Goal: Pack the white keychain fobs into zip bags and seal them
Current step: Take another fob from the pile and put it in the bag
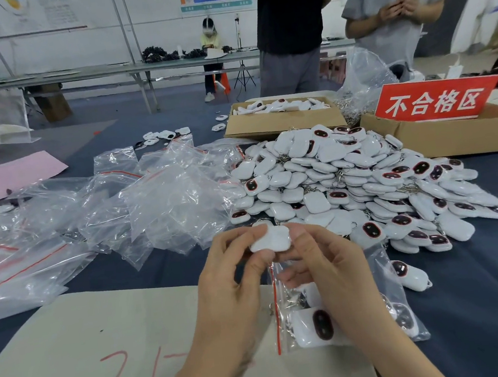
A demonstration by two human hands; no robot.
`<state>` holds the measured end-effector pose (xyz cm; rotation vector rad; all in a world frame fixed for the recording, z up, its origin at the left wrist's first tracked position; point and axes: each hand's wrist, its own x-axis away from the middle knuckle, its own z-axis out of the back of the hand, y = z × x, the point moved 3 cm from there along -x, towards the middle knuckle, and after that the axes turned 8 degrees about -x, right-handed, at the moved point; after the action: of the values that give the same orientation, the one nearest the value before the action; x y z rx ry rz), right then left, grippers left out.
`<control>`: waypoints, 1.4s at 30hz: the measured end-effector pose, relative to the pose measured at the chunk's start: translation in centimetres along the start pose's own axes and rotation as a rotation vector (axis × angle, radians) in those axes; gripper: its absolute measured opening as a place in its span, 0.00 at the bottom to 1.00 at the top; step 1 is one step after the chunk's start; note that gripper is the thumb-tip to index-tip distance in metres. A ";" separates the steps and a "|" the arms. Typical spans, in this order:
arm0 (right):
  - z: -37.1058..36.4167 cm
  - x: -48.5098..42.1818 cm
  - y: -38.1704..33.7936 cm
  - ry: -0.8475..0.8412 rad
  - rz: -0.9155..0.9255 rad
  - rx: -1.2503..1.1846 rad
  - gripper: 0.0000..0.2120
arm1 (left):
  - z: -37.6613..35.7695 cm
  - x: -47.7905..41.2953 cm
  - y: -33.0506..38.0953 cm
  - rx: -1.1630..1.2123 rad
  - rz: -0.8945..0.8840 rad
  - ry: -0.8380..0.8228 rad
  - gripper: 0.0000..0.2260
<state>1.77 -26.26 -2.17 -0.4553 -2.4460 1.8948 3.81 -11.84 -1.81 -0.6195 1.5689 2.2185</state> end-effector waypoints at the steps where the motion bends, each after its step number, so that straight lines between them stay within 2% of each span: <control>1: 0.1 0.1 0.0 0.015 0.044 0.091 0.11 | 0.1 -0.1 -0.1 0.026 0.012 0.001 0.09; 4: 0.3 0.4 -0.4 -0.006 0.243 0.313 0.14 | 0.2 -0.1 -0.3 0.049 0.027 -0.001 0.07; 7: -0.2 0.3 -0.7 -0.119 0.348 0.268 0.10 | 0.1 0.0 -0.3 0.020 0.033 0.005 0.07; 9: -0.3 0.2 -0.5 -0.120 0.373 0.247 0.06 | 0.1 0.0 -0.2 0.025 0.045 -0.001 0.07; 12: 0.1 0.0 -0.1 -0.080 0.405 0.239 0.10 | 0.0 0.2 0.2 0.053 0.052 0.003 0.09; 15: 0.2 -0.1 0.2 -0.070 0.387 0.217 0.14 | -0.1 0.2 0.4 0.058 0.064 0.007 0.09; 18: 0.0 0.0 0.0 -0.065 0.378 0.193 0.09 | -0.1 0.3 0.7 0.087 0.069 0.012 0.09; 22: -0.3 0.2 -0.5 -0.081 0.283 0.185 0.10 | -0.1 0.4 0.8 0.115 0.068 0.020 0.07; 25: -0.1 0.4 -0.9 -0.065 0.304 0.206 0.08 | 0.0 0.4 0.6 0.102 0.047 0.025 0.06; 31: 0.2 0.5 -0.9 -0.090 0.213 0.012 0.04 | 0.3 0.5 1.3 0.194 -0.009 -0.008 0.08; 35: 0.3 0.3 -0.5 -0.109 0.180 -0.042 0.05 | 0.2 0.4 1.6 0.281 0.049 0.000 0.11; 39: 0.3 -0.2 -0.3 -0.096 0.127 -0.088 0.03 | -0.1 0.3 1.0 0.409 0.143 -0.054 0.08; 42: 0.4 -0.4 -0.1 -0.108 0.096 -0.105 0.10 | -0.5 0.3 -0.3 0.476 0.308 -0.092 0.14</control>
<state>2.08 -26.75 -2.08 -0.4947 -2.6480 1.8798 3.75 -12.18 -2.35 -0.1415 2.1557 1.9162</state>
